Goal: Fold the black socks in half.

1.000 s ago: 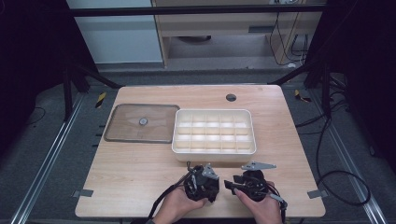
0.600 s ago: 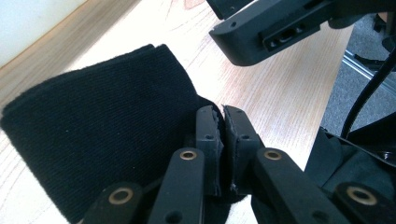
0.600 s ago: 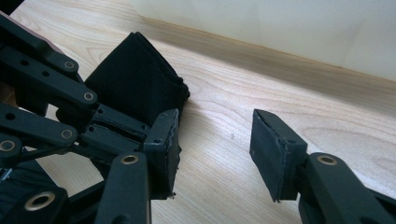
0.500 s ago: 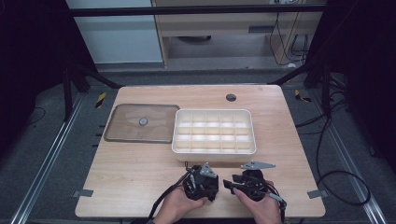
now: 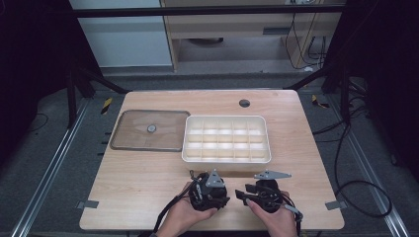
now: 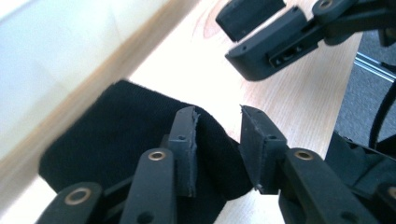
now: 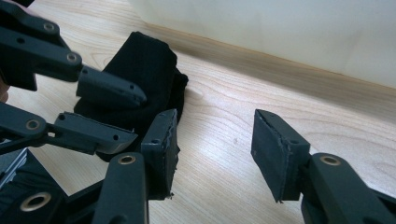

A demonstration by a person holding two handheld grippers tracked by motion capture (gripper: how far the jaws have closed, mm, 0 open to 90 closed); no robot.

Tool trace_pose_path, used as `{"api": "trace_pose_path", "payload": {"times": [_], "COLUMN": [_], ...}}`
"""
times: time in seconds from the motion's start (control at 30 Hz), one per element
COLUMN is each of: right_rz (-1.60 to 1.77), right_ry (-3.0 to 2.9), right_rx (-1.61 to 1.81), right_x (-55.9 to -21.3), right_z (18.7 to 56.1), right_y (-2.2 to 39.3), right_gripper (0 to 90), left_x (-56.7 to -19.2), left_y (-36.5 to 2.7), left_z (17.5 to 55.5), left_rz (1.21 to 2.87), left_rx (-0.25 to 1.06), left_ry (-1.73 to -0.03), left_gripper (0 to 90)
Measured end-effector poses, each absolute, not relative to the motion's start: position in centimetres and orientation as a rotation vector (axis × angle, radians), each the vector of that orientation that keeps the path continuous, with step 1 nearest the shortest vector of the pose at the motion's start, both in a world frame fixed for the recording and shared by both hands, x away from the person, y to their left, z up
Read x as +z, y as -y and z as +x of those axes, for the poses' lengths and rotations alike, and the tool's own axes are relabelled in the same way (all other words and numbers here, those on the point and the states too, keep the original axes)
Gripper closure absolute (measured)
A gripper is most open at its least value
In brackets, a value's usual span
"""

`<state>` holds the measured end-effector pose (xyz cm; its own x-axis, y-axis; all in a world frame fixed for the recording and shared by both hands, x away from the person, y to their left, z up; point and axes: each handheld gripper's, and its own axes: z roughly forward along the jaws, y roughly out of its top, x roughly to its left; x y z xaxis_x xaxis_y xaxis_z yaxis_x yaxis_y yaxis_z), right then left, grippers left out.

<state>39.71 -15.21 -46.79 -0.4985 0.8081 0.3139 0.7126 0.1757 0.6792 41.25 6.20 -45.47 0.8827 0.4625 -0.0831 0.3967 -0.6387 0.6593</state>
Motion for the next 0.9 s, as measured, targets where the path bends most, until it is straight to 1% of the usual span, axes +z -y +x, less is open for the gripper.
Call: {"api": "trace_pose_path", "payload": {"times": [0.07,0.2,0.4,0.9], "right_rz": [1.507,1.503,1.509,1.495], "right_ry": [-2.315,-2.308,-2.301,-2.286], "right_rx": [1.227,1.236,1.244,1.255], "right_x": [-46.8,-46.6,-46.3,-45.6], "right_z": [39.8,39.7,39.7,39.8], "right_y": [15.2,15.2,15.2,14.8], "right_gripper": [50.4,49.1,47.6,45.3], "left_x": [-45.4,-45.0,-44.1,-42.3], "left_y": [-6.3,-6.7,-7.7,-9.9], "left_z": [41.3,41.1,40.8,40.5], "left_rz": [2.327,2.310,2.258,2.188], "left_rx": [0.127,0.129,0.123,0.146], "left_ry": [-0.609,-0.600,-0.594,-0.596], "left_gripper": [62.4,53.8,48.9,46.9]}}
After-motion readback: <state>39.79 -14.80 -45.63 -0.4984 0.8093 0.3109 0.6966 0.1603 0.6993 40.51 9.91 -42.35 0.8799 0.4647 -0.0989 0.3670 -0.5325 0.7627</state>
